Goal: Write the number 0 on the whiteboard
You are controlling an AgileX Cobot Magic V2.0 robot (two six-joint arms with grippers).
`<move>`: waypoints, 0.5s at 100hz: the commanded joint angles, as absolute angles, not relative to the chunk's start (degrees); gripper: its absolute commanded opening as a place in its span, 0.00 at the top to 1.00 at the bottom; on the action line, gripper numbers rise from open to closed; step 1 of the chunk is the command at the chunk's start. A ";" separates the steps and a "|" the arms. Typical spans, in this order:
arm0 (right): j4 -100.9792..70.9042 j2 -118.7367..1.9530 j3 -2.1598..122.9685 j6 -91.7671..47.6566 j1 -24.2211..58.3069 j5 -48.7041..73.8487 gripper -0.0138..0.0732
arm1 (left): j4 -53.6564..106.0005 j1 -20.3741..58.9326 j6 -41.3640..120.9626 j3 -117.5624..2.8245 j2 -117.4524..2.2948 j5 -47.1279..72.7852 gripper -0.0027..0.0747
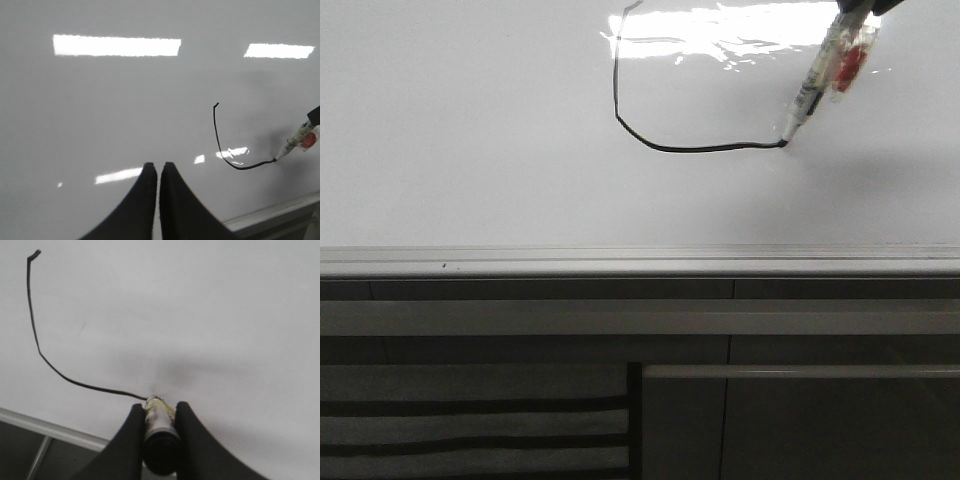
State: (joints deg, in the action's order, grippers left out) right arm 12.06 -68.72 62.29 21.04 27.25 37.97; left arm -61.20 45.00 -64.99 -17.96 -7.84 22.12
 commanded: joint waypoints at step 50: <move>22.23 -68.63 66.17 24.56 26.19 30.39 0.90 | -62.75 44.88 -65.52 -19.56 -8.60 19.48 0.99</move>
State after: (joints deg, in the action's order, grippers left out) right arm 17.53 -69.39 63.80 24.16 26.95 36.64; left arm -61.20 45.00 -64.99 -17.96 -7.84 22.12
